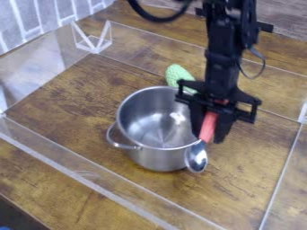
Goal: Move the pink spoon to the right
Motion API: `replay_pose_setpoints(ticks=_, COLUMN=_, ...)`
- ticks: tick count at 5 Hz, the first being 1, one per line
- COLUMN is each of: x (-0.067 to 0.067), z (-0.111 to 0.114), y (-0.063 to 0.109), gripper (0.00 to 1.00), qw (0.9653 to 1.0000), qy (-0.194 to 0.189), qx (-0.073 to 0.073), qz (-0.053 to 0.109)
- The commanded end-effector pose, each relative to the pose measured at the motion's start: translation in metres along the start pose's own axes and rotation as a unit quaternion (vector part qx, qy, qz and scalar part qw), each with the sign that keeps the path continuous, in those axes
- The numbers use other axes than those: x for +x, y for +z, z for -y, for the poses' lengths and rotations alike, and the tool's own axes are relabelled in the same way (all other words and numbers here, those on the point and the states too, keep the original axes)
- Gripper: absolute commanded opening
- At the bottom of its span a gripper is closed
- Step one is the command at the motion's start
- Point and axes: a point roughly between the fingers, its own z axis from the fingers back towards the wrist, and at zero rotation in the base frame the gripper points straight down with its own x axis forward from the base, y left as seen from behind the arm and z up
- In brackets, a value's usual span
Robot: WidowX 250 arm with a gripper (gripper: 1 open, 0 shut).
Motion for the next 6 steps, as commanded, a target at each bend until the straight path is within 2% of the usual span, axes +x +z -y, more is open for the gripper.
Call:
replay_pose_setpoints(ticks=1, x=0.005, z=0.028, y=0.011, gripper=1.0, qw=0.9993, qy=-0.004, qx=-0.019, qz=0.032)
replay_pose_setpoints(ticks=2, x=0.003, z=0.041, y=0.006, gripper=1.0, qw=0.9992, qy=0.004, qx=-0.024, qz=0.031)
replay_pose_setpoints(ticks=3, x=0.001, z=0.041, y=-0.001, gripper=1.0, qw=0.9992, qy=0.012, qx=-0.025, qz=0.029)
replay_pose_setpoints(ticks=4, x=-0.004, z=0.035, y=0.001, gripper=1.0, qw=0.9994, qy=0.012, qx=-0.022, qz=0.024)
replay_pose_setpoints(ticks=5, x=-0.009, z=0.031, y=0.005, gripper=0.0, qw=0.9995, qy=0.011, qx=-0.02, qz=0.021)
replay_pose_setpoints(ticks=6, x=-0.006, z=0.027, y=0.008, gripper=0.0, qw=0.9997, qy=-0.002, qx=-0.015, qz=0.019)
